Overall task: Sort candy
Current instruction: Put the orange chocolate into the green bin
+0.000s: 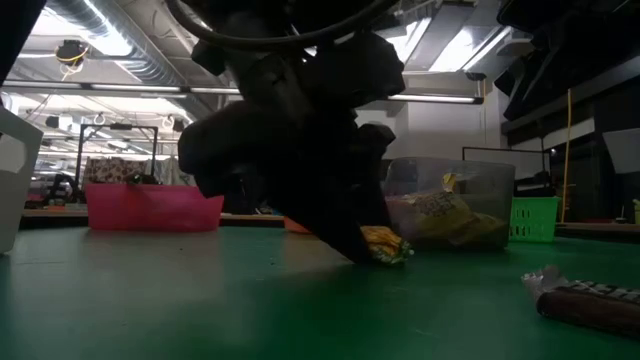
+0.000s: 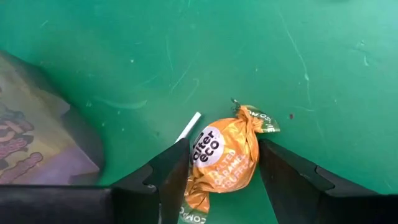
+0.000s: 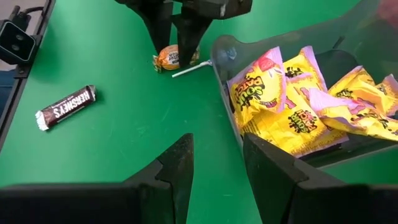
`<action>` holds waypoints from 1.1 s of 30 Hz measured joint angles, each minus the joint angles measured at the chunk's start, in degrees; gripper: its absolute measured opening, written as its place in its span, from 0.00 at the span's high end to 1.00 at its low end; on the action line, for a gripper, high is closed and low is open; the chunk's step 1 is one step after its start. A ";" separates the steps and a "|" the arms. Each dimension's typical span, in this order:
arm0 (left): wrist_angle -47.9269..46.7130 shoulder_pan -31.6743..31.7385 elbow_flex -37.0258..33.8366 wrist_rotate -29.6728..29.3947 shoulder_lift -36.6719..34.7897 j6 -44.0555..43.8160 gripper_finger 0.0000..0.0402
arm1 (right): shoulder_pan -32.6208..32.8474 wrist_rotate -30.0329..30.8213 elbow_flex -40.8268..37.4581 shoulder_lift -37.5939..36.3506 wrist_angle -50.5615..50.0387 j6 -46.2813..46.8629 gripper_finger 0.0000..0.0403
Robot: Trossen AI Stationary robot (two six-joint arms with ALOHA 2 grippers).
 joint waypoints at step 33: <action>3.07 -2.47 9.93 -10.05 0.07 -12.04 0.74 | 0.02 -5.32 0.00 0.00 0.22 12.28 0.66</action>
